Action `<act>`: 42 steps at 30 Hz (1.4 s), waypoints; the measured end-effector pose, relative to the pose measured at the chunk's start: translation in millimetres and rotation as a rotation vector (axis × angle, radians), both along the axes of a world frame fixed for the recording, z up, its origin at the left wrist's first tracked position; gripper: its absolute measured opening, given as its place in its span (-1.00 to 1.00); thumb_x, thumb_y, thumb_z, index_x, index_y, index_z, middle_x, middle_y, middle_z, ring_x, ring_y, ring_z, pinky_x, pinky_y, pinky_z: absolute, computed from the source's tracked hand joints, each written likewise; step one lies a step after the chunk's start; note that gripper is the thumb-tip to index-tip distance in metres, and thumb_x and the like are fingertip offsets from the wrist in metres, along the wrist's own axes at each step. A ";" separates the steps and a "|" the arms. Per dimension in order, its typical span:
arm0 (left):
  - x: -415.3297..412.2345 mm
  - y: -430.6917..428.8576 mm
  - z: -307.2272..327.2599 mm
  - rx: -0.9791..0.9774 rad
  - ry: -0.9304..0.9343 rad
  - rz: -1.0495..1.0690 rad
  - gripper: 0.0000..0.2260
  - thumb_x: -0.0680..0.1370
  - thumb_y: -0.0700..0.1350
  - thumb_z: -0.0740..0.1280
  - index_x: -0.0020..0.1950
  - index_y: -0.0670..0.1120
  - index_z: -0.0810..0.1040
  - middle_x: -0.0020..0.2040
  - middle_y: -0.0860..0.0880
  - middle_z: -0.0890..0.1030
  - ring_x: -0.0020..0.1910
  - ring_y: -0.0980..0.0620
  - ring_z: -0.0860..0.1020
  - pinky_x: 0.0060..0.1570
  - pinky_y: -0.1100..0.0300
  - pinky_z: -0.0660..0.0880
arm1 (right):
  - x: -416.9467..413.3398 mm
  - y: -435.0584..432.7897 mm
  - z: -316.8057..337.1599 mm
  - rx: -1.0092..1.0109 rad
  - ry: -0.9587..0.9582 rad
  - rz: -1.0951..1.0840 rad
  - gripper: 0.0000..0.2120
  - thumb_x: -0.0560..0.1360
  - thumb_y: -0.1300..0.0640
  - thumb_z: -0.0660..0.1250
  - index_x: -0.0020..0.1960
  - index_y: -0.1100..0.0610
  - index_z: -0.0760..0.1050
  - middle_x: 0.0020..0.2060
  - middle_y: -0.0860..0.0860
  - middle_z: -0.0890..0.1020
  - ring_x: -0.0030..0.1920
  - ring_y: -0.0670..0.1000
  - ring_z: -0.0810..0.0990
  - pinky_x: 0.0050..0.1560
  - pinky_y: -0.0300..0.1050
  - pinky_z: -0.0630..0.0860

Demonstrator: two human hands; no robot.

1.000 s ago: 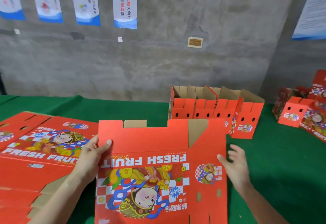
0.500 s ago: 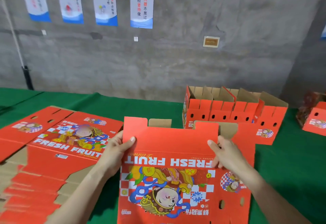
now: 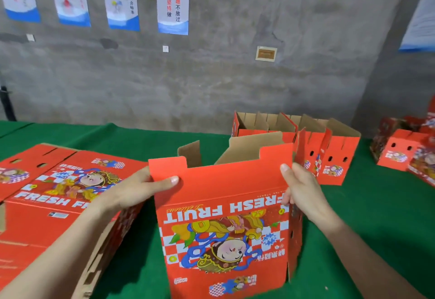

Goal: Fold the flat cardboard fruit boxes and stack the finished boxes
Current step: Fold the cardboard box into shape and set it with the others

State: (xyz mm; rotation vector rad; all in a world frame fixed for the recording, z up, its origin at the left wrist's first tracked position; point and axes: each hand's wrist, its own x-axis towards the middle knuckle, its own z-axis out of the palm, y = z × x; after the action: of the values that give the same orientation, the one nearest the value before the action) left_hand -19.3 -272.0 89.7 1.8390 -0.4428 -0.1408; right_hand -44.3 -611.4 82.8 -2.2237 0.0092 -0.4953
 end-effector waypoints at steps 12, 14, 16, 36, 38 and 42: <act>13.9 -49.0 6.5 0.769 -0.185 0.233 -0.28 0.29 0.43 -0.14 -0.11 -0.05 0.58 -0.04 -0.05 0.63 -0.06 -0.04 0.58 -0.02 0.18 0.42 | -11.2 -37.7 11.6 -0.086 -0.102 -0.108 -0.54 0.64 -0.06 0.05 -0.16 0.34 0.35 -0.24 0.30 0.54 -0.22 0.27 0.53 -0.13 0.12 0.47; 17.7 -52.7 5.8 0.666 -0.205 0.317 -0.25 0.31 0.42 -0.17 -0.23 -0.14 0.56 -0.09 -0.15 0.61 -0.07 -0.14 0.56 -0.08 0.16 0.36 | -10.6 -42.0 6.4 -0.172 -0.129 -0.137 -0.56 0.64 -0.06 0.03 -0.22 0.25 0.34 -0.32 0.20 0.53 -0.28 0.20 0.52 -0.16 0.08 0.44; 17.5 -55.9 3.4 0.532 -0.181 0.348 -0.31 0.36 0.39 -0.18 -0.31 -0.09 0.51 -0.10 -0.15 0.58 -0.03 -0.12 0.54 -0.05 0.16 0.32 | -9.7 -46.4 -0.4 -0.279 -0.154 -0.165 -0.60 0.63 -0.07 0.00 -0.28 0.13 0.29 -0.41 0.08 0.48 -0.36 0.11 0.48 -0.24 0.03 0.38; 1.2 -64.4 -49.4 0.119 -0.372 0.513 -0.53 0.49 -0.35 0.33 0.39 -0.15 0.39 0.53 0.03 0.13 0.44 -0.01 0.28 0.34 0.19 0.24 | -6.1 -32.9 -38.9 -0.167 0.057 -0.188 -0.66 0.43 0.00 0.47 0.00 0.27 0.58 0.16 0.05 0.45 0.16 -0.04 0.44 0.09 -0.36 0.21; 1.3 -63.5 -50.3 0.106 -0.333 0.475 -0.39 0.44 -0.29 0.44 0.46 -0.12 0.32 0.55 0.05 0.08 0.45 0.07 0.23 0.38 0.19 0.22 | -8.6 -31.1 -37.2 -0.198 0.073 -0.172 -0.38 0.44 0.00 0.46 0.38 0.23 0.36 0.33 0.06 0.31 0.27 -0.01 0.40 0.19 -0.30 0.19; 1.1 -61.8 -52.6 0.173 -0.388 0.475 -0.31 0.38 -0.36 0.45 0.47 -0.13 0.31 0.57 0.02 0.02 0.45 0.21 0.10 0.28 0.49 0.07 | -11.9 -25.5 -35.4 -0.281 0.057 -0.115 -0.39 0.42 0.04 0.48 0.38 0.13 0.31 0.23 -0.05 0.25 0.10 -0.09 0.39 0.11 -0.28 0.25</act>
State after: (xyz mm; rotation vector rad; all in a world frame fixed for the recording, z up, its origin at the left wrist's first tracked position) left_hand -18.2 -333.7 37.2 2.0963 -0.2515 0.5227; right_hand -56.2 -636.9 47.4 -2.5229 0.1031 -0.5223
